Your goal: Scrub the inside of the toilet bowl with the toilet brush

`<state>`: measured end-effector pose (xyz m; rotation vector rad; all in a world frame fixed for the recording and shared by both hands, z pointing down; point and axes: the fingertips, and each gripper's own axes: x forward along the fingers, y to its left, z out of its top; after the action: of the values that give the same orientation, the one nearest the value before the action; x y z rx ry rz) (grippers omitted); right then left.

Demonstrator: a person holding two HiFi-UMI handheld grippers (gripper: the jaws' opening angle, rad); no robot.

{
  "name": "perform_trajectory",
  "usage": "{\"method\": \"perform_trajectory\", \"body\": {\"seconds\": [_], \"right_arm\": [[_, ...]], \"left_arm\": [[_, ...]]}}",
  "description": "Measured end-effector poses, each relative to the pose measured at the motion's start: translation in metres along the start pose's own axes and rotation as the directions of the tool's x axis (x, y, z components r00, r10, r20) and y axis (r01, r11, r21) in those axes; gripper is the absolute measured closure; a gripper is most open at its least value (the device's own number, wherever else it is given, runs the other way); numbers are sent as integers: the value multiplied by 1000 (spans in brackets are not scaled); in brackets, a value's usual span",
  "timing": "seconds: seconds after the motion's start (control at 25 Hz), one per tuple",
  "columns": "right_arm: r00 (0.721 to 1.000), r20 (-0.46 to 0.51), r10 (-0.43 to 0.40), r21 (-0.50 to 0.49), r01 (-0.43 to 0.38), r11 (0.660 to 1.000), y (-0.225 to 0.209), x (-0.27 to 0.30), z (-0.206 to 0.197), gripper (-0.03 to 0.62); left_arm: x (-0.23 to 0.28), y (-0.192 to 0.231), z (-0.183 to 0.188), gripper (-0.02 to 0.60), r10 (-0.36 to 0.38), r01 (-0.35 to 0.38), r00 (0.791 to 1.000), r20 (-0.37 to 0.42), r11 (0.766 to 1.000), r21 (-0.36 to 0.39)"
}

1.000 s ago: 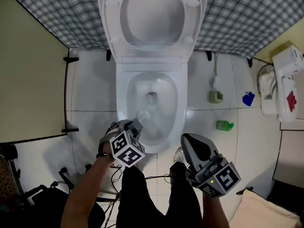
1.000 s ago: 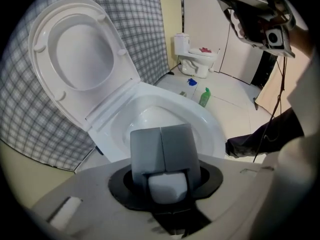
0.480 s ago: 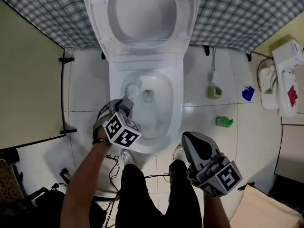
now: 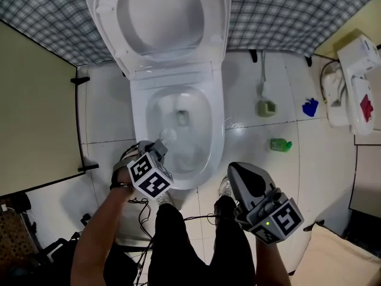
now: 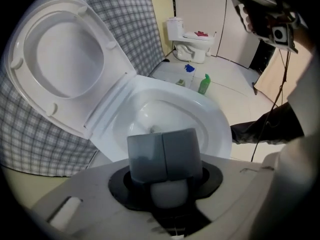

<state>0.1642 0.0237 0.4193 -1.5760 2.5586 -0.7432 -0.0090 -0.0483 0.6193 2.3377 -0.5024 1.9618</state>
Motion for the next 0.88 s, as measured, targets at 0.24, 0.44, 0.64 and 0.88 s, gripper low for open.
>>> {"method": "perform_trajectory", "body": {"seconds": [0.24, 0.44, 0.64, 0.88], "right_arm": [[1000, 16, 12, -17, -12, 1000, 7, 3, 15, 594], [1000, 17, 16, -22, -16, 1000, 10, 2, 20, 594], [1000, 4, 21, -21, -21, 1000, 9, 3, 14, 594], [999, -25, 26, -25, -27, 999, 6, 12, -4, 594]], "left_arm": [[-10, -30, -7, 417, -140, 140, 990, -5, 989, -44], [-14, -48, 3, 417, -216, 223, 974, 62, 960, -167], [-13, -62, 22, 417, -260, 301, 950, 172, 910, -287], [-6, -59, 52, 417, -185, 287, 940, 286, 883, -372]]}}
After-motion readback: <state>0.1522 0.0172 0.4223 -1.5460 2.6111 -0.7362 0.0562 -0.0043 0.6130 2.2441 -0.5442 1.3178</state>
